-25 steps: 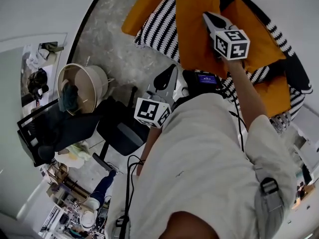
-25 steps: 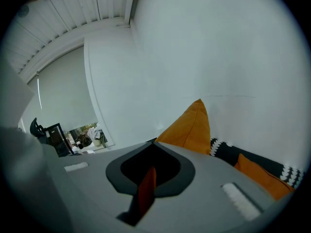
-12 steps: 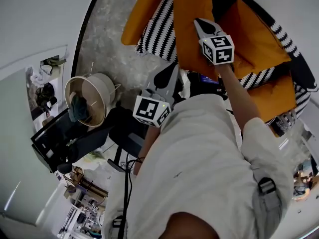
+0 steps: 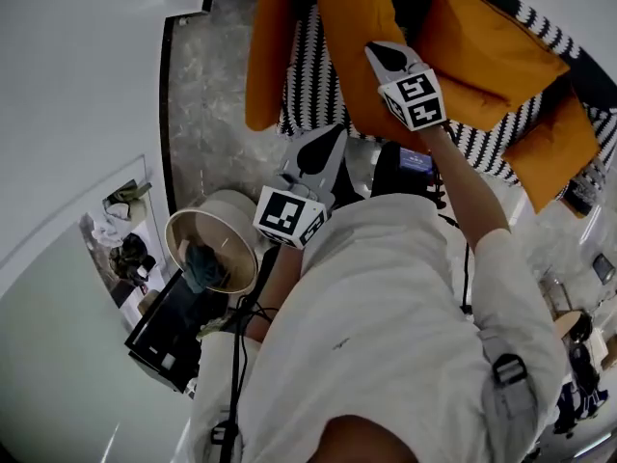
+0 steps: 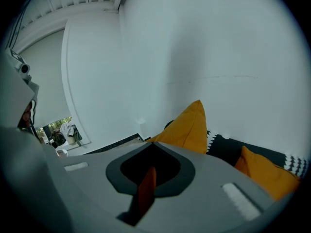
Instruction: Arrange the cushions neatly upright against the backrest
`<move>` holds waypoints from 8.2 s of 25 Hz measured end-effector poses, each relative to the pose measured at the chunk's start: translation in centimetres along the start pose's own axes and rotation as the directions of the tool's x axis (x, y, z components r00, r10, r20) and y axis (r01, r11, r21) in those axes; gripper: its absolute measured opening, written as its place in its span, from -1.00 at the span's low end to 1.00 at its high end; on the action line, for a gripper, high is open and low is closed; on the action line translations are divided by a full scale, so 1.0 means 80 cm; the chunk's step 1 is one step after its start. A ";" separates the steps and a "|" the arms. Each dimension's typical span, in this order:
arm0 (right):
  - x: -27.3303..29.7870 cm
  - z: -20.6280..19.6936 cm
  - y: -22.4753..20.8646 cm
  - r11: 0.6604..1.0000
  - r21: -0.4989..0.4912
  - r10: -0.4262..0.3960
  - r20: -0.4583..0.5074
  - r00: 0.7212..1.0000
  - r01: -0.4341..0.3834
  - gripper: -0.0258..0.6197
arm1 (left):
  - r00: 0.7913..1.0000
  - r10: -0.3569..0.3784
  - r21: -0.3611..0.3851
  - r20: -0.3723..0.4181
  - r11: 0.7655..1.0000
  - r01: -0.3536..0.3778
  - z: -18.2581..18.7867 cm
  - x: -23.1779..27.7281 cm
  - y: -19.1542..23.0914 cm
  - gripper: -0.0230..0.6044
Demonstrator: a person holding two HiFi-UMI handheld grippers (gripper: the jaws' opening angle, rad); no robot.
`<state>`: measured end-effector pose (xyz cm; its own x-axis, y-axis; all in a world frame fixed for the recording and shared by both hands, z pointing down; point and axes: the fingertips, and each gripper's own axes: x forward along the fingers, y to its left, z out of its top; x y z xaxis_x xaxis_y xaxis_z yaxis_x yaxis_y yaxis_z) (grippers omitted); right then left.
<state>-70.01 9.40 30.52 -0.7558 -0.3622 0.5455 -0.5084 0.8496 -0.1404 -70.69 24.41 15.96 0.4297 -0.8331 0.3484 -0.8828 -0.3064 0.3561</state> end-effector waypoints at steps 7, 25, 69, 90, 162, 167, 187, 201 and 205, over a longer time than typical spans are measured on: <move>0.034 -0.032 0.016 0.995 0.033 -0.090 -0.042 0.995 0.092 -0.84 | 0.994 -0.079 0.033 -0.074 0.996 0.081 -0.005 -0.010 0.050 -0.93; 0.075 -0.057 0.041 0.956 0.111 -0.261 -0.094 0.961 0.271 -0.83 | 0.949 -0.278 0.014 -0.147 0.959 0.283 -0.018 -0.027 0.094 -0.93; 0.282 -0.056 0.173 0.953 0.257 -0.110 -0.206 0.972 0.162 -0.82 | 0.981 -0.050 -0.046 -0.189 0.998 0.042 -0.133 -0.079 0.255 -0.84; 0.295 -0.042 0.188 0.967 0.239 -0.040 -0.179 0.983 0.083 -0.76 | 0.901 -0.127 -0.174 -0.416 0.983 0.058 -0.291 -0.055 0.251 -0.21; 0.107 -0.060 0.193 0.982 0.088 -0.139 -0.260 0.956 0.166 -0.40 | 0.972 0.092 0.036 -0.214 0.996 -0.086 -0.127 -0.086 0.305 -0.52; 0.045 -0.007 0.149 0.963 0.087 -0.244 -0.129 0.961 0.256 -0.44 | 0.985 -0.006 0.080 -0.173 0.997 0.020 -0.094 -0.066 0.258 -0.55; -0.155 0.072 0.057 0.881 0.124 -0.468 0.077 0.880 0.457 -0.84 | 0.967 -0.240 0.175 -0.082 0.952 0.251 -0.003 -0.030 0.178 -0.91; -0.186 0.041 0.055 0.855 0.166 -0.502 0.024 0.864 0.492 -0.84 | 0.939 -0.312 0.171 -0.142 0.927 0.334 -0.030 -0.016 0.143 -0.92; -0.196 0.026 0.040 0.859 0.188 -0.489 0.022 0.872 0.477 -0.84 | 0.938 -0.309 0.175 -0.155 0.926 0.334 -0.033 -0.001 0.127 -0.92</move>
<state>-60.66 16.95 19.79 -0.4194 -0.7401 0.5257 -0.8745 0.4847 -0.0152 -79.19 22.61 21.86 0.7052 -0.6158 0.3514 -0.7076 -0.6424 0.2943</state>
